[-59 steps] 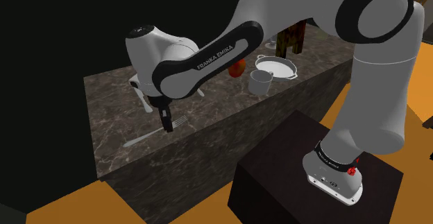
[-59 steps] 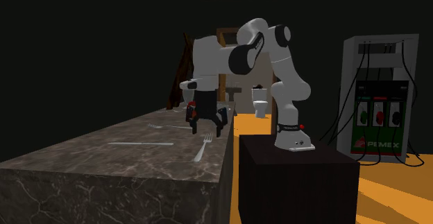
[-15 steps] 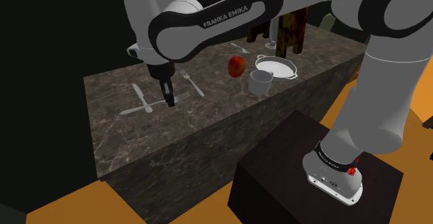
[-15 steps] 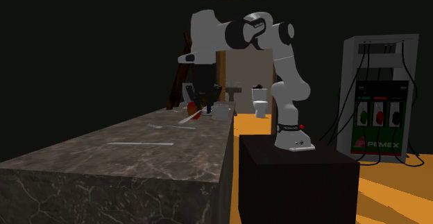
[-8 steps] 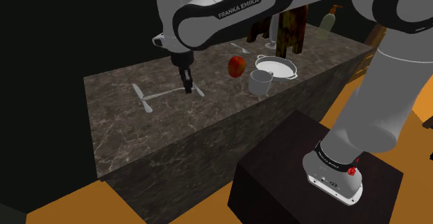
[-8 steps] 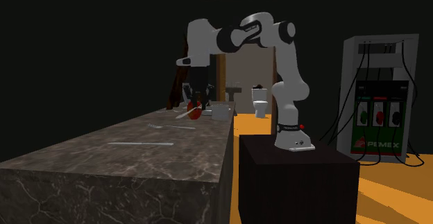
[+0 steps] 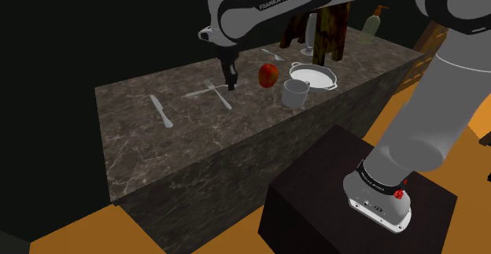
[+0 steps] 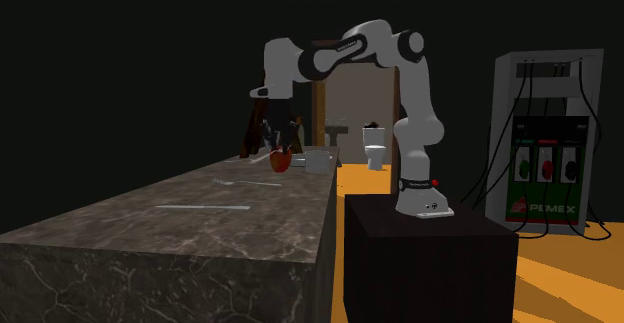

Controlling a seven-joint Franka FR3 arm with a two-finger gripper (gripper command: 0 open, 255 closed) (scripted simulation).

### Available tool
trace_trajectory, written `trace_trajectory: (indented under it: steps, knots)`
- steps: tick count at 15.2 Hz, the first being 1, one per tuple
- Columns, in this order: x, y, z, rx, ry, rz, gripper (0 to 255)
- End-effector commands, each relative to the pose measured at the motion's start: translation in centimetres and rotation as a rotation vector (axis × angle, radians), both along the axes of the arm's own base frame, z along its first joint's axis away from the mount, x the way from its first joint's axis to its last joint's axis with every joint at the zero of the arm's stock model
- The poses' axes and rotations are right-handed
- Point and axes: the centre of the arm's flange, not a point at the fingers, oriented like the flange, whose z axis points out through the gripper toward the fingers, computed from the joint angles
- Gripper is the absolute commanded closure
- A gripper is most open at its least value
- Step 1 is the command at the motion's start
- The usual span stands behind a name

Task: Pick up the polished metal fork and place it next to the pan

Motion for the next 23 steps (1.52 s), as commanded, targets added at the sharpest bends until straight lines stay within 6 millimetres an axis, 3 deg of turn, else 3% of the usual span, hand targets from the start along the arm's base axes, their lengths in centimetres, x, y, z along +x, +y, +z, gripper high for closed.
trace_trajectory:
  steps: [1, 23]
  knots:
    - [0.7, -2.7, 0.1, 0.000, 0.000, 0.001, 255]
    - [8.5, -30.6, 0.1, 0.000, 0.000, 0.001, 255]
